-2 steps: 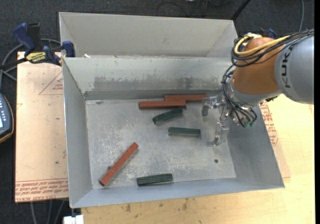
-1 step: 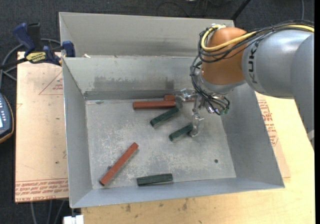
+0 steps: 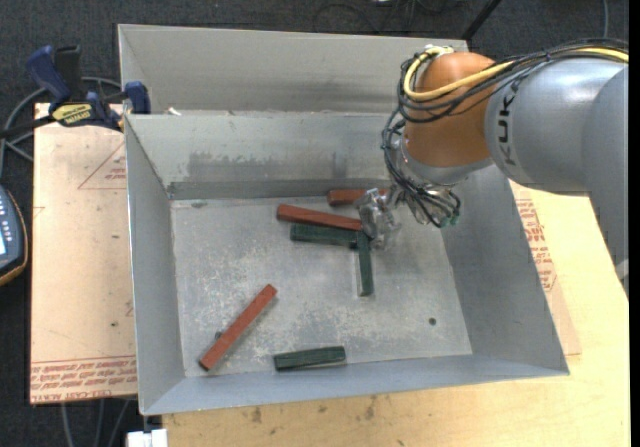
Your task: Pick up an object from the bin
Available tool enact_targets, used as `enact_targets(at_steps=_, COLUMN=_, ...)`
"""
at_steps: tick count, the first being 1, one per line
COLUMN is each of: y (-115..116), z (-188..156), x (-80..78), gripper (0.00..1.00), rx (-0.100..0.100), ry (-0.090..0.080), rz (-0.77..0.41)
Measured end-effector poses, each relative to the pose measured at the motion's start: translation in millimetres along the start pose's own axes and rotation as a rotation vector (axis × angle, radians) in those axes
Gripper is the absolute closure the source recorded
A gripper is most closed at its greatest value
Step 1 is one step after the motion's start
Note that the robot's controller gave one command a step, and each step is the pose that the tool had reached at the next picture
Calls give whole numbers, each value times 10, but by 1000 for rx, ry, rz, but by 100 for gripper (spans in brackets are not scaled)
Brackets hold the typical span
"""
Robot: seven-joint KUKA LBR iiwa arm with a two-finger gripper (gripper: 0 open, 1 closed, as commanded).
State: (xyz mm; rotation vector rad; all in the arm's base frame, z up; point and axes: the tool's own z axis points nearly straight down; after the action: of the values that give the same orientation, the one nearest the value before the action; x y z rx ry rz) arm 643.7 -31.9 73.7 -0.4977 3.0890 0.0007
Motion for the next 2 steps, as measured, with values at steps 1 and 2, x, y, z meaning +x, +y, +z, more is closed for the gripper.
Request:
enact_targets(at_steps=1, y=0, z=22, x=20, gripper=0, rx=-1, ry=6, rz=0)
enact_targets(at_steps=2, y=503, z=-334, x=36, gripper=0, rx=-3, ry=9, rz=169)
